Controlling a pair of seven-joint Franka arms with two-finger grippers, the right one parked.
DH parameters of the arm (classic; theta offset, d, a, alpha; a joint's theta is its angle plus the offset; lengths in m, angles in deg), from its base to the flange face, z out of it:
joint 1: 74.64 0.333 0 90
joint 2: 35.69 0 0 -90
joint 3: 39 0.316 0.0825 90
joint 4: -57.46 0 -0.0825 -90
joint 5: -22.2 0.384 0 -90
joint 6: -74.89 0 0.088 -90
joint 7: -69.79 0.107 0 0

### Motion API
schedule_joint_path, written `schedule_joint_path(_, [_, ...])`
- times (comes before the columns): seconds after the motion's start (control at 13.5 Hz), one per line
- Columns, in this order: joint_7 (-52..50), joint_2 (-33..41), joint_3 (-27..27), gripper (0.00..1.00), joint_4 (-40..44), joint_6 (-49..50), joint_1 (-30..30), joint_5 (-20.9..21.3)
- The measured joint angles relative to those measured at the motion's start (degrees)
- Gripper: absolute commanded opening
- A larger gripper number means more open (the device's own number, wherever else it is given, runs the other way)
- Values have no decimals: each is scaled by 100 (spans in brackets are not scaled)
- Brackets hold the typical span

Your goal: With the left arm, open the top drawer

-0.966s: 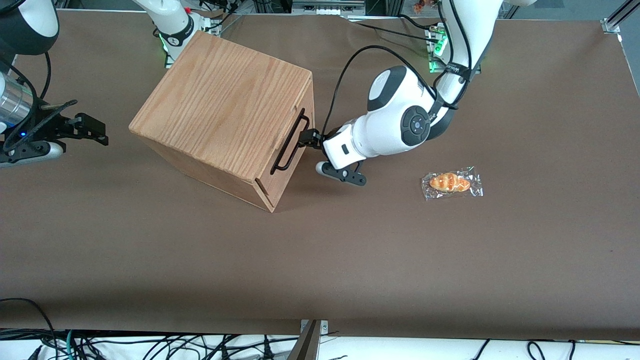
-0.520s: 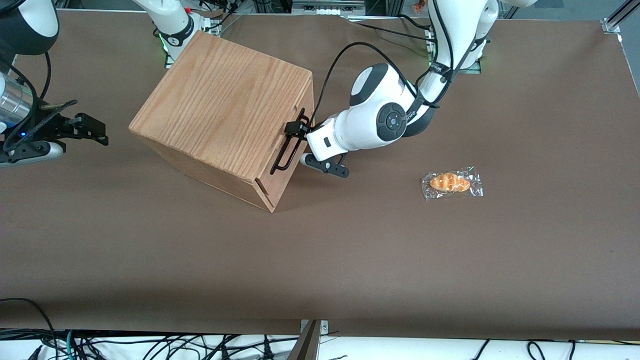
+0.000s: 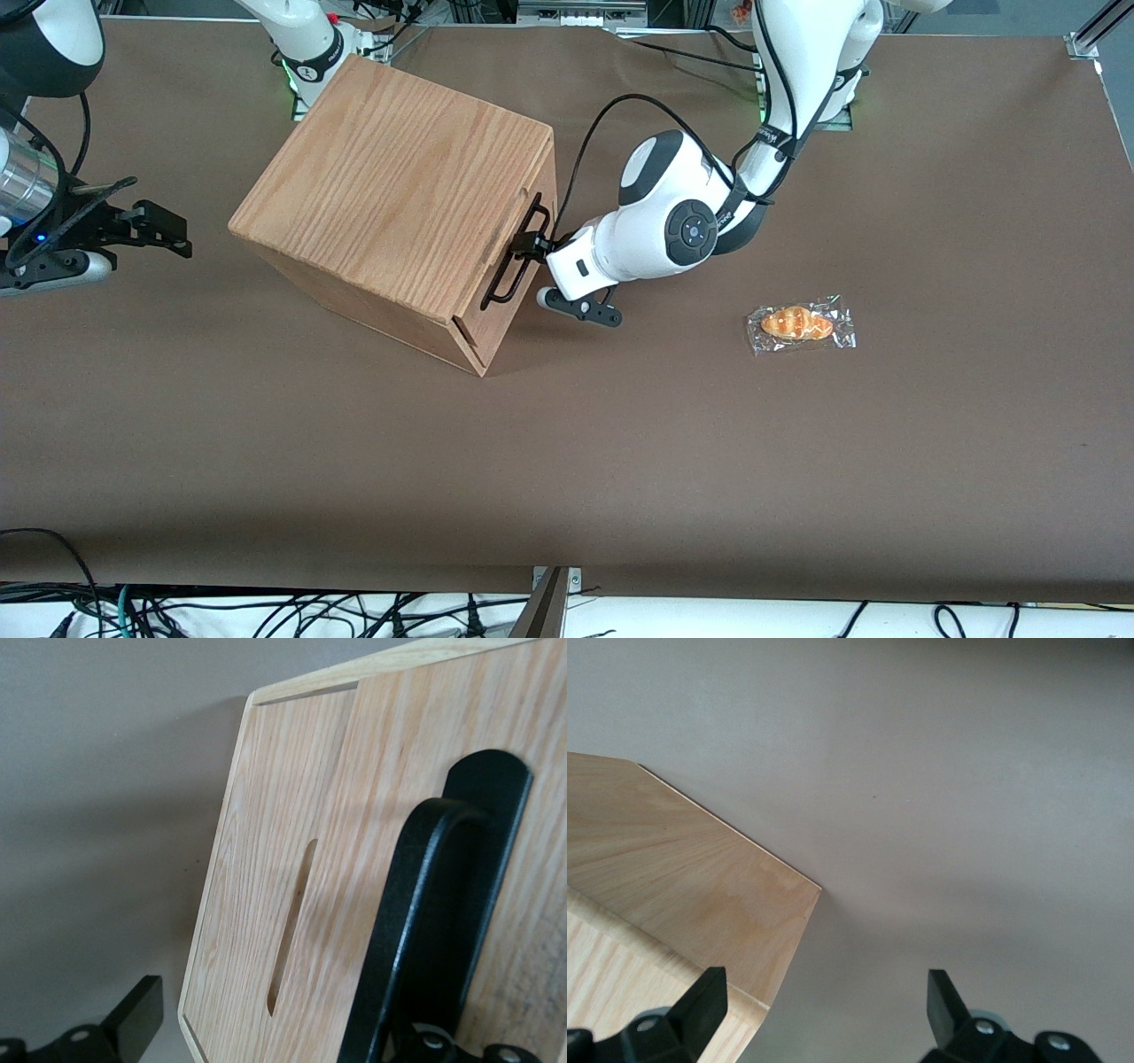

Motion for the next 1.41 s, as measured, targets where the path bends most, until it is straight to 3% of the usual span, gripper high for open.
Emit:
schedule_joint_path(0.82, [27,-1,232,100,80,12,363,567])
schedule_joint_path(1.41, [87,-2,225,100,137,229,637,582])
